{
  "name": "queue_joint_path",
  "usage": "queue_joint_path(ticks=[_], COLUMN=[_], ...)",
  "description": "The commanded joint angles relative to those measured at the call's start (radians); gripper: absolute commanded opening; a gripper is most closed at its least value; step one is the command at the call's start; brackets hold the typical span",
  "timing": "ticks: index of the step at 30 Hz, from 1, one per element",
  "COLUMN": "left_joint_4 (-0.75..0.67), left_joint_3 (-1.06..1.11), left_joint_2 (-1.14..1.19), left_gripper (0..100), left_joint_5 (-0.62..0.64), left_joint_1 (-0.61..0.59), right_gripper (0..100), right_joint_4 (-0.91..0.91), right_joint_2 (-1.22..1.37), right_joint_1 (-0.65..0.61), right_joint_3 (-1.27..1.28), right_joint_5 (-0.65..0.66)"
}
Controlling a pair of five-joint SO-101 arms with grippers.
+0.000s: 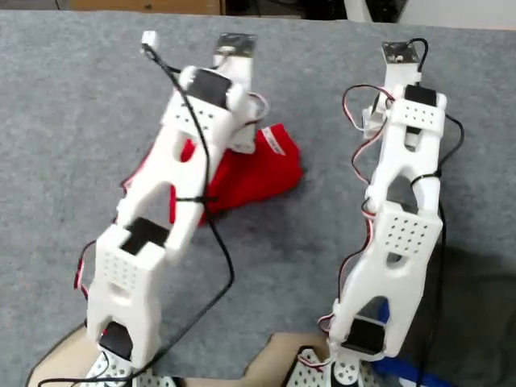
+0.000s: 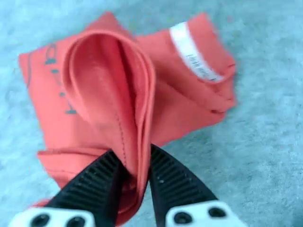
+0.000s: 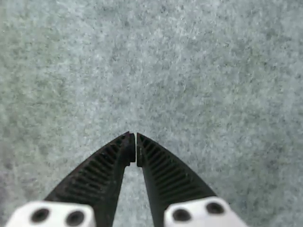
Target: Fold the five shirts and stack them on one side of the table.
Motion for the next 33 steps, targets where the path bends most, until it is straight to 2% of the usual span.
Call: queue_joint_path(ticks=[1,5,9,16,18,21,23,28,33], left_joint_4=[-0.052,-0.080,-0.087,-0.078,-0.080,-0.049,-0.031,-0.017,0.068], left_joint_3=[-0.055,-0.140,-0.270,-0.466,-0.479,-0.488,-0.488,-0.535,-0.672], left_joint_2=[0.027,0.113,0.216,0.341,0.357,0.364,0.363,0.360,0.372], left_gripper=[2,2,2,2,8,23,29,24,4], left_joint_5=[0.009,0.014,0.127,0.221,0.238,0.244,0.244,0.181,0.143], left_joint_1=[0.060,0.091,0.103,0.103,0.103,0.103,0.098,0.051,-0.114], right_gripper=[1.5,1.6,1.6,1.6,1.6,1.6,1.6,1.6,1.5], right_joint_4=[-0.023,-0.026,-0.026,-0.026,-0.026,-0.026,-0.026,-0.026,0.012], right_joint_2=[-0.010,-0.008,-0.008,-0.008,-0.008,-0.008,-0.008,-0.008,-0.044], right_joint_1=[0.018,0.010,0.008,0.008,0.008,0.004,0.004,0.004,0.004], right_joint_3=[-0.016,-0.015,-0.015,-0.013,-0.013,-0.013,-0.012,-0.012,-0.022], right_joint_5=[-0.011,-0.006,-0.005,-0.005,-0.003,-0.003,-0.003,-0.003,0.038])
